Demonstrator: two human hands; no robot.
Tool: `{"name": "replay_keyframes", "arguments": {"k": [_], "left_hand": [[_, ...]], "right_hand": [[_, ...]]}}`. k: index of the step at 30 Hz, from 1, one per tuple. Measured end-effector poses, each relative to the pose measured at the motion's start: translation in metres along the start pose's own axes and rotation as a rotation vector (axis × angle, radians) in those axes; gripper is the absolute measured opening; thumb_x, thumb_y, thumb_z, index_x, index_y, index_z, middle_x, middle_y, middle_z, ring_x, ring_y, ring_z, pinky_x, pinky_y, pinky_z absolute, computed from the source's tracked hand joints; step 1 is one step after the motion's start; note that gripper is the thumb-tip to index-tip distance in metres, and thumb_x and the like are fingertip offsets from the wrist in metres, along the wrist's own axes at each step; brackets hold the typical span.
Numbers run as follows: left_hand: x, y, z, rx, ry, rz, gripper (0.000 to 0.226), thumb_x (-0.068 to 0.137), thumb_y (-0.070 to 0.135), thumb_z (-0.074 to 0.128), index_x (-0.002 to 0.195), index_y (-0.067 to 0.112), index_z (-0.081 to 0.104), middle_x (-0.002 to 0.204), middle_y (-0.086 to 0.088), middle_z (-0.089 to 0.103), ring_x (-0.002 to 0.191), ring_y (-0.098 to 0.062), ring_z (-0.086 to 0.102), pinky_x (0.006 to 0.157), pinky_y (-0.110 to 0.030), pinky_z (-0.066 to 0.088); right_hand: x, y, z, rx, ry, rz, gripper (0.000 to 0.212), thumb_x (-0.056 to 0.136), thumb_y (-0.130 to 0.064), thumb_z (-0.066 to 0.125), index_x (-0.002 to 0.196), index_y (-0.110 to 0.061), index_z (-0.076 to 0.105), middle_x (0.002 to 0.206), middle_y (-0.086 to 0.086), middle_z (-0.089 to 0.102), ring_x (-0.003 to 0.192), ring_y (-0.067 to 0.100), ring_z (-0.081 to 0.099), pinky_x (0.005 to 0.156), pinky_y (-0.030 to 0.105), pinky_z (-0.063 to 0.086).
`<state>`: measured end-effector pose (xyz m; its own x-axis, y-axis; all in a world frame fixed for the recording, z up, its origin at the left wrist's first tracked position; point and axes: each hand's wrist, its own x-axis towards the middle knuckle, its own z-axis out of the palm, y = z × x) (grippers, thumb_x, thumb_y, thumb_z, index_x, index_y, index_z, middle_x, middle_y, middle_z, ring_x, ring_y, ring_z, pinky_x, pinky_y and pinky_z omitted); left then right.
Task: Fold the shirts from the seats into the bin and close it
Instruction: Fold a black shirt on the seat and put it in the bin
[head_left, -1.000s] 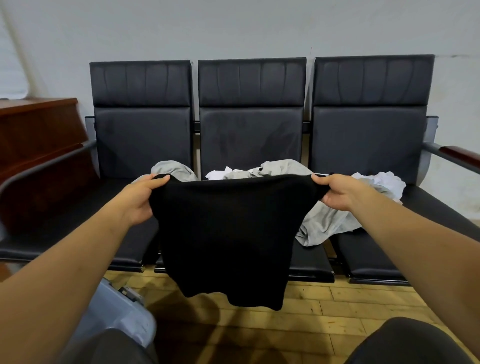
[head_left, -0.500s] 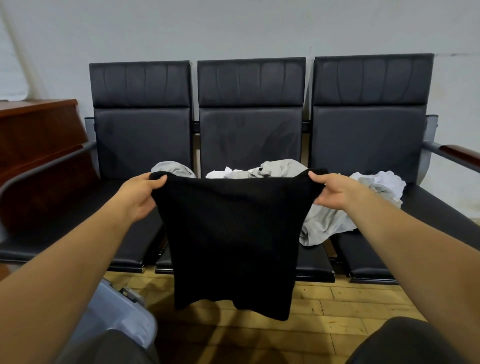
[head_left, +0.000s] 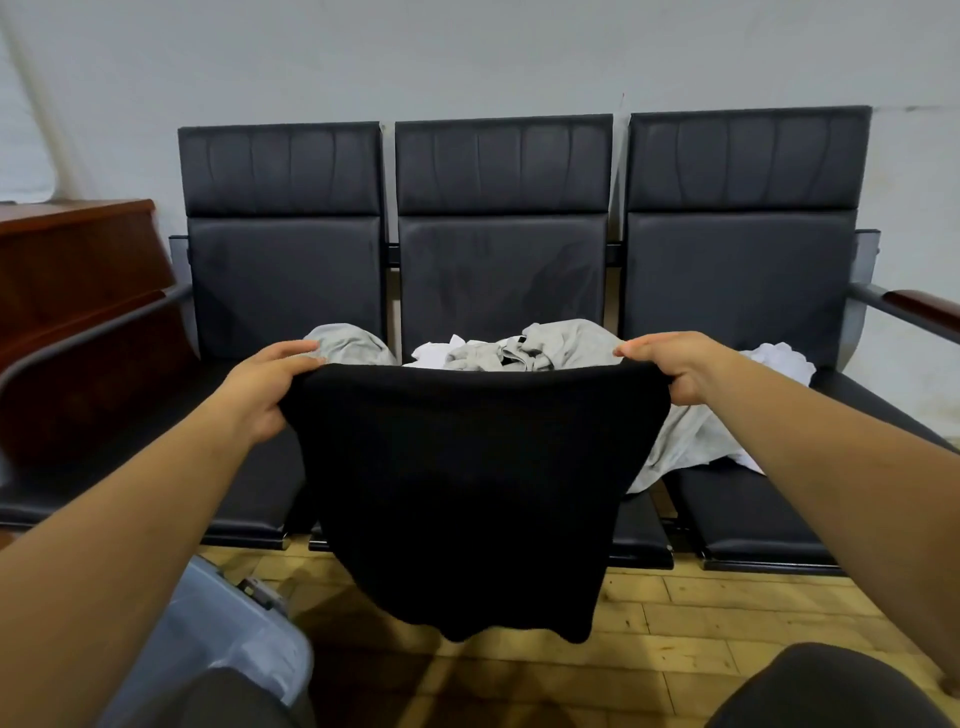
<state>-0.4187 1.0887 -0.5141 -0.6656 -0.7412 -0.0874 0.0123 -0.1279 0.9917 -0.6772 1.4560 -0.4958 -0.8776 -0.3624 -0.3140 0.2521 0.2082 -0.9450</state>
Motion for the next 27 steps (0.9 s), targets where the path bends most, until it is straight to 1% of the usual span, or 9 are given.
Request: {"name": "replay_keyframes", "arguments": {"k": [3,6,9,12,14,16,19,21,27], "left_hand": [[0.010,0.002,0.001,0.031,-0.045,0.021,0.009,0.092,0.007,0.067,0.096,0.014,0.072,0.106,-0.009,0.072,0.080,-0.012,0.072,0.076,-0.027,0.057],[0.023,0.003,0.006,0.015,-0.030,0.014,0.009,0.091,0.008,0.070,0.100,0.007,0.072,0.105,-0.012,0.073,0.089,-0.017,0.072,0.089,-0.031,0.055],[0.042,0.017,0.013,0.081,-0.050,-0.008,0.019,0.088,-0.004,0.068,0.101,0.009,0.072,0.109,-0.016,0.072,0.102,-0.024,0.069,0.096,-0.036,0.053],[0.062,0.044,0.023,0.193,-0.089,0.025,0.040,0.083,-0.017,0.063,0.103,0.016,0.073,0.111,-0.019,0.070,0.107,-0.030,0.068,0.100,-0.040,0.053],[0.071,0.066,0.033,0.198,-0.083,0.117,0.044,0.084,-0.020,0.059,0.099,0.020,0.071,0.101,-0.016,0.069,0.100,-0.028,0.068,0.092,-0.034,0.057],[0.074,0.092,0.045,0.142,-0.070,0.236,0.045,0.086,-0.020,0.056,0.097,0.022,0.068,0.095,-0.011,0.066,0.094,-0.024,0.066,0.078,-0.027,0.059],[0.070,0.126,0.053,0.033,-0.078,0.365,0.042,0.089,-0.016,0.057,0.100,0.022,0.068,0.102,-0.007,0.067,0.094,-0.019,0.067,0.075,-0.022,0.057],[0.062,0.140,0.052,0.002,-0.087,0.401,0.040,0.090,-0.014,0.058,0.100,0.023,0.070,0.105,-0.007,0.067,0.095,-0.018,0.068,0.077,-0.021,0.057],[0.037,0.105,0.031,0.028,-0.218,0.291,0.041,0.089,-0.018,0.051,0.096,0.019,0.068,0.090,-0.007,0.069,0.079,-0.015,0.069,0.066,-0.020,0.058]], "right_hand": [[0.000,-0.005,-0.001,-0.006,-0.209,0.052,0.030,0.093,-0.028,0.067,0.105,0.000,0.066,0.108,0.012,0.068,0.095,0.022,0.069,0.074,0.033,0.059],[0.013,-0.010,-0.001,-0.191,-0.357,-0.050,0.029,0.089,0.003,0.065,0.118,0.002,0.064,0.119,0.017,0.069,0.107,0.025,0.069,0.083,0.030,0.060],[0.030,-0.021,0.006,-0.536,-0.263,-0.182,0.038,0.084,0.019,0.061,0.113,-0.005,0.068,0.113,0.015,0.067,0.106,0.026,0.066,0.084,0.029,0.056],[0.058,-0.048,0.012,-0.680,0.013,-0.417,0.024,0.080,0.009,0.073,0.095,-0.010,0.074,0.098,0.010,0.069,0.096,0.023,0.065,0.079,0.028,0.053],[0.073,-0.072,0.014,-0.585,0.166,-0.532,0.020,0.077,0.005,0.078,0.087,-0.013,0.074,0.091,0.010,0.070,0.087,0.022,0.065,0.084,0.034,0.055],[0.077,-0.098,0.015,-0.385,0.274,-0.643,0.023,0.077,0.005,0.078,0.096,-0.007,0.073,0.085,0.007,0.067,0.074,0.013,0.060,0.081,0.031,0.053],[0.064,-0.132,0.010,-0.060,0.296,-0.746,0.028,0.081,0.004,0.075,0.100,-0.016,0.070,0.094,0.002,0.066,0.081,0.012,0.064,0.080,0.027,0.054],[0.051,-0.143,0.005,0.098,0.223,-0.734,0.025,0.083,0.005,0.072,0.094,-0.018,0.070,0.097,0.005,0.069,0.084,0.017,0.069,0.077,0.027,0.057],[0.029,-0.096,-0.001,0.412,0.100,-0.503,0.013,0.089,0.002,0.063,0.086,-0.009,0.069,0.065,-0.003,0.073,0.066,0.010,0.069,0.058,0.020,0.054]]}}
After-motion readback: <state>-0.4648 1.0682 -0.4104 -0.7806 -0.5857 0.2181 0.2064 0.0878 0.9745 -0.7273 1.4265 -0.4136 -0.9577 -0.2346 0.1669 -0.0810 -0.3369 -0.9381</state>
